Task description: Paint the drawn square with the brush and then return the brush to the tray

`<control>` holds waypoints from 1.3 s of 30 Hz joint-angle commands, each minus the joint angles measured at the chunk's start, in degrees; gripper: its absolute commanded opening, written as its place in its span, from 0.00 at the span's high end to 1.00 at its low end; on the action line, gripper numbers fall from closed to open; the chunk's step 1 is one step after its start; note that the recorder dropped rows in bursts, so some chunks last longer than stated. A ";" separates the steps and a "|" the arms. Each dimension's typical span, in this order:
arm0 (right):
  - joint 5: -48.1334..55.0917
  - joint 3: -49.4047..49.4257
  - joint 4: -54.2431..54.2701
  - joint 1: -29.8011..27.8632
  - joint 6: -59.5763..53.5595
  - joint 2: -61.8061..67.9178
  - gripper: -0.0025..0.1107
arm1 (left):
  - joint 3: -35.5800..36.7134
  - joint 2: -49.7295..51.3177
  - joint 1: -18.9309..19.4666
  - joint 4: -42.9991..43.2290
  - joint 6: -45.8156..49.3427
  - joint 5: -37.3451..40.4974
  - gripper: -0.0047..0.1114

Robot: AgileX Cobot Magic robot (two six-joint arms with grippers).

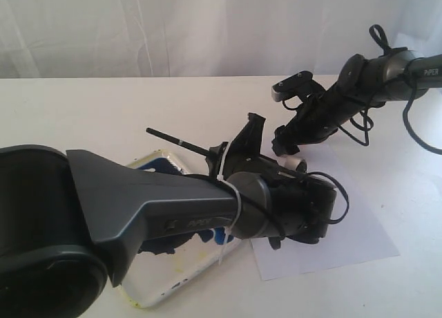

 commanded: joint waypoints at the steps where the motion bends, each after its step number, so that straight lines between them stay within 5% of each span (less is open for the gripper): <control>1: 1.43 0.45 -1.89 -0.09 -0.17 1.22 0.33 | -0.23 -0.21 -0.44 -1.05 0.16 4.82 0.96; 39: 1.54 0.45 -1.89 -0.09 -0.06 1.22 0.33 | 1.41 -0.34 -1.59 -4.63 2.56 5.72 0.96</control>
